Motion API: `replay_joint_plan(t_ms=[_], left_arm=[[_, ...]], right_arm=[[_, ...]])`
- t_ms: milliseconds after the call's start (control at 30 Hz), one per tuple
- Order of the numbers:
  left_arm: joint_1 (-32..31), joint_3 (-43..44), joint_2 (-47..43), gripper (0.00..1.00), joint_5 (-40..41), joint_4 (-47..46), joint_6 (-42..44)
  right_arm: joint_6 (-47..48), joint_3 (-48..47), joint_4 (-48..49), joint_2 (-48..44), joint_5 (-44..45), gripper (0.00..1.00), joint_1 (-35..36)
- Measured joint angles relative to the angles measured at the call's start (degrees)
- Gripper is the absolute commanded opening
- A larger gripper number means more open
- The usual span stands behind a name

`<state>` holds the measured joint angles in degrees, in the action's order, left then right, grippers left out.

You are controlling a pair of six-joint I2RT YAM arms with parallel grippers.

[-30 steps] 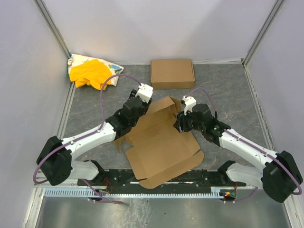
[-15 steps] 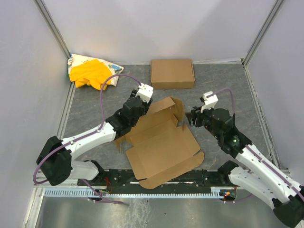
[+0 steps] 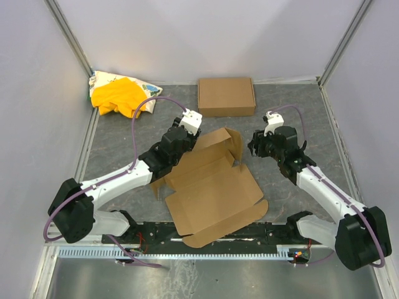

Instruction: Fold the paper box

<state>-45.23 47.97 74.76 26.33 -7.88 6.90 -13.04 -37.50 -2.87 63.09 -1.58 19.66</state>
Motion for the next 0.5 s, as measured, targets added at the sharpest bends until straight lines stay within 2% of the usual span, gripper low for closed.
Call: replay_joint_plan(t_ms=[167, 500], left_arm=[[0.00, 0.09, 0.00, 0.57, -0.13, 0.11, 0.00], [0.00, 0.20, 0.15, 0.56, -1.22, 0.13, 0.00]], right_arm=[[1.29, 2.45, 4.72, 0.52, -11.67, 0.60, -1.88], [2.49, 2.47, 9.77, 7.10, -28.24, 0.58, -2.54]])
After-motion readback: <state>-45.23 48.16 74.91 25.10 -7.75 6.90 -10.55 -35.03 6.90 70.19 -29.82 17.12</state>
